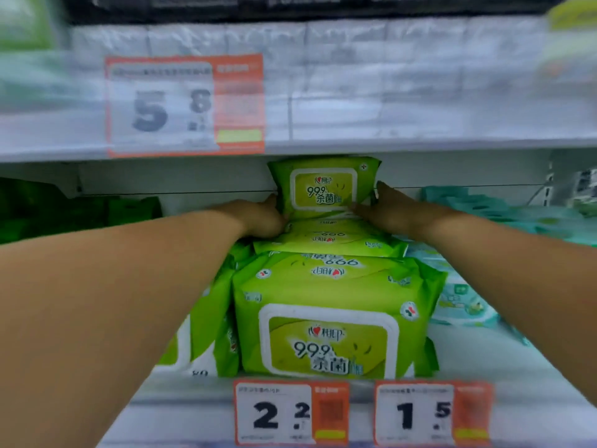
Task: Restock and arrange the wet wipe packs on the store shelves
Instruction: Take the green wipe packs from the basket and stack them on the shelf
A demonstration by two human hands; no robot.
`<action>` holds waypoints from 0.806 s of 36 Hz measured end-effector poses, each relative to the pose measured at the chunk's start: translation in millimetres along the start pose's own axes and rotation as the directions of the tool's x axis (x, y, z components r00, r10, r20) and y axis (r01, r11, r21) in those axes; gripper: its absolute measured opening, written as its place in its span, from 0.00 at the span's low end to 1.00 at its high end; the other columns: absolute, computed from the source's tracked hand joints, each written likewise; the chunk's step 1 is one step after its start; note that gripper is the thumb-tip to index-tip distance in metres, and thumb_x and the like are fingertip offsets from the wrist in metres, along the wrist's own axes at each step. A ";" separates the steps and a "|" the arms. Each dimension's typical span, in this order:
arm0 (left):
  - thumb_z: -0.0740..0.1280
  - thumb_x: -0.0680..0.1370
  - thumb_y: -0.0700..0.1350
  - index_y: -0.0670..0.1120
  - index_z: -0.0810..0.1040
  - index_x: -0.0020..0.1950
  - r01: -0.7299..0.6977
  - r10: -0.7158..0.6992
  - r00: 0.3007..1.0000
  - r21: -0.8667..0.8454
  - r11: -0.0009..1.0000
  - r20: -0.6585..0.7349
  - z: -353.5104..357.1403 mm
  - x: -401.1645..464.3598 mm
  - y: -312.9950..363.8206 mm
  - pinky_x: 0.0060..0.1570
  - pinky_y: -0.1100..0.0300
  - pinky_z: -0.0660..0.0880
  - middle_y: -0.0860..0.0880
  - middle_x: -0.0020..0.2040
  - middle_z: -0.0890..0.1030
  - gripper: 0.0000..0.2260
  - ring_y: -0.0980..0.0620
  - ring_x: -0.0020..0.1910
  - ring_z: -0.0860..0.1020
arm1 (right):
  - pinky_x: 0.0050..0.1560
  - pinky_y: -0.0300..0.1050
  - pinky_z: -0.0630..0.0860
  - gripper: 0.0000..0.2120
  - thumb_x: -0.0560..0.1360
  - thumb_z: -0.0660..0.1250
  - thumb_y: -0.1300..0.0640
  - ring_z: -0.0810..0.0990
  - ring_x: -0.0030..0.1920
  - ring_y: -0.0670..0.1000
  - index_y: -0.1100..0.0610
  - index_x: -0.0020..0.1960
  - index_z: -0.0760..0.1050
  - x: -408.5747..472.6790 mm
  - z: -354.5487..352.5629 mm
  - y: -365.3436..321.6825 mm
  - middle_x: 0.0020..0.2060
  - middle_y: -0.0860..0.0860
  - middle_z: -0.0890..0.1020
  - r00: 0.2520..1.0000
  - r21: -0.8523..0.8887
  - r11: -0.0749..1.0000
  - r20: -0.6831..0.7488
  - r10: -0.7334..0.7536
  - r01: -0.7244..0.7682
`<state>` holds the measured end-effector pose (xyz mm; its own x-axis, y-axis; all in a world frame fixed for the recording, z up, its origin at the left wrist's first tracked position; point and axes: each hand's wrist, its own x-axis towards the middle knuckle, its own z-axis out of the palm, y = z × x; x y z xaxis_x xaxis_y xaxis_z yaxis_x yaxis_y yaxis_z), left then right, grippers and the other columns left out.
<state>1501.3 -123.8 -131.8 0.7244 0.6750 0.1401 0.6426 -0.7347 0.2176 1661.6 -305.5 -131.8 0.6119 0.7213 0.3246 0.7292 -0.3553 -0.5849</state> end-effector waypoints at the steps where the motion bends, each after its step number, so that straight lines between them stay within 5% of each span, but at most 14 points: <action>1: 0.51 0.82 0.61 0.51 0.44 0.81 -0.016 0.017 1.000 0.028 0.999 -0.024 -2.7 -13.2 -1.4 0.76 0.50 0.55 0.47 0.81 0.55 0.32 0.44 0.78 0.58 | 0.60 0.41 0.67 0.32 0.81 0.62 0.44 0.71 0.71 0.56 0.56 0.79 0.55 -13.6 -3.2 -4.8 0.75 0.55 0.68 1.000 -0.028 1.000 -0.003 -0.002 0.002; 4: 0.51 0.85 0.56 0.48 0.53 0.81 -0.090 0.095 0.992 0.057 0.994 -0.082 -10.0 -63.5 -4.2 0.75 0.56 0.52 0.46 0.81 0.55 0.26 0.46 0.79 0.55 | 0.59 0.40 0.65 0.28 0.83 0.56 0.44 0.69 0.72 0.57 0.54 0.79 0.56 -59.3 -12.2 -15.8 0.77 0.54 0.65 0.999 -0.056 0.998 -0.038 -0.011 0.009; 9: 0.47 0.85 0.58 0.47 0.62 0.78 -0.102 0.089 0.985 -0.081 0.991 -0.145 -22.2 -158.8 -13.1 0.71 0.58 0.62 0.45 0.77 0.64 0.26 0.45 0.74 0.66 | 0.66 0.42 0.66 0.21 0.83 0.58 0.47 0.73 0.69 0.55 0.57 0.70 0.73 -148.0 -16.7 -19.6 0.70 0.56 0.75 0.987 -0.030 0.996 -0.137 -0.087 0.084; 13: 0.54 0.84 0.57 0.45 0.65 0.77 -0.235 0.183 0.924 -0.119 0.965 -0.337 -15.5 -241.0 -29.7 0.71 0.60 0.60 0.45 0.76 0.67 0.25 0.47 0.75 0.66 | 0.68 0.47 0.66 0.27 0.80 0.58 0.42 0.74 0.68 0.58 0.60 0.69 0.74 -231.8 -3.3 -30.1 0.67 0.58 0.77 0.916 -0.122 0.981 -0.356 -0.185 0.151; 16: 0.58 0.82 0.56 0.42 0.73 0.71 -0.376 0.229 0.808 -0.177 0.909 -0.543 30.3 -312.9 -58.1 0.67 0.58 0.66 0.44 0.68 0.76 0.24 0.47 0.67 0.74 | 0.65 0.44 0.68 0.22 0.80 0.57 0.46 0.76 0.62 0.54 0.59 0.64 0.77 -307.5 45.0 -41.4 0.60 0.56 0.80 0.811 -0.058 0.971 -0.539 -0.227 0.233; 19: 0.61 0.81 0.50 0.41 0.77 0.64 -0.358 0.154 0.790 -0.244 0.901 -0.594 120.1 -397.4 -99.4 0.64 0.59 0.67 0.42 0.62 0.79 0.18 0.47 0.62 0.75 | 0.57 0.45 0.74 0.13 0.80 0.61 0.53 0.78 0.53 0.53 0.59 0.57 0.78 -397.4 141.9 -44.7 0.52 0.54 0.81 0.839 0.162 0.962 -0.534 -0.103 0.222; 20: 0.61 0.79 0.50 0.40 0.78 0.62 -0.270 0.072 0.843 -0.304 0.913 -0.533 156.6 -425.8 -116.2 0.62 0.59 0.67 0.41 0.60 0.80 0.18 0.45 0.60 0.76 | 0.57 0.51 0.76 0.11 0.79 0.63 0.55 0.78 0.53 0.55 0.59 0.57 0.78 -423.8 178.3 -40.4 0.53 0.55 0.80 0.910 0.242 0.956 -0.412 -0.055 0.167; 22: 0.63 0.78 0.51 0.41 0.78 0.62 0.059 -0.160 0.967 -0.436 0.898 -0.200 231.7 -483.6 -150.3 0.61 0.57 0.67 0.41 0.59 0.80 0.18 0.43 0.60 0.76 | 0.58 0.57 0.76 0.07 0.79 0.65 0.56 0.78 0.54 0.56 0.55 0.56 0.76 -482.0 252.7 -21.7 0.53 0.55 0.80 0.992 0.315 0.942 0.090 0.089 -0.114; 23: 0.66 0.77 0.50 0.42 0.77 0.63 0.247 -0.277 0.961 -0.452 0.857 0.001 265.2 -513.1 -164.6 0.61 0.57 0.68 0.42 0.61 0.79 0.18 0.42 0.62 0.76 | 0.58 0.54 0.76 0.07 0.78 0.66 0.53 0.78 0.53 0.54 0.51 0.55 0.74 -511.8 285.3 -10.3 0.52 0.52 0.79 0.926 0.272 0.919 0.328 0.189 -0.284; 25: 0.70 0.77 0.48 0.43 0.75 0.65 0.525 -0.437 0.850 -0.395 0.754 0.296 315.2 -556.0 -181.5 0.60 0.57 0.70 0.43 0.62 0.79 0.19 0.43 0.62 0.76 | 0.52 0.48 0.75 0.15 0.75 0.67 0.41 0.76 0.50 0.52 0.48 0.54 0.71 -559.9 334.4 14.2 0.49 0.50 0.77 0.749 0.132 0.846 0.550 0.371 -0.516; 27: 0.71 0.77 0.48 0.44 0.74 0.64 0.623 -0.459 0.772 -0.379 0.684 0.440 345.9 -582.3 -183.6 0.55 0.57 0.74 0.45 0.58 0.80 0.18 0.45 0.57 0.79 | 0.49 0.49 0.74 0.23 0.73 0.69 0.37 0.77 0.49 0.54 0.54 0.56 0.74 -587.9 362.1 34.0 0.49 0.53 0.78 0.645 0.074 0.754 0.576 0.502 -0.653; 29: 0.70 0.77 0.49 0.46 0.75 0.64 0.635 -0.402 0.751 -0.406 0.658 0.523 366.1 -592.3 -180.4 0.52 0.57 0.76 0.46 0.58 0.80 0.17 0.49 0.53 0.79 | 0.57 0.55 0.76 0.32 0.73 0.73 0.40 0.78 0.58 0.58 0.58 0.69 0.71 -598.2 379.6 43.1 0.63 0.57 0.78 0.540 0.026 0.653 0.587 0.603 -0.757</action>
<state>1047.9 -415.9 -607.6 0.4163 0.7674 -0.4876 0.7811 -0.0274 0.6238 1210.7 -526.6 -633.4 0.5902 0.5243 -0.6138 0.0050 -0.7627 -0.6467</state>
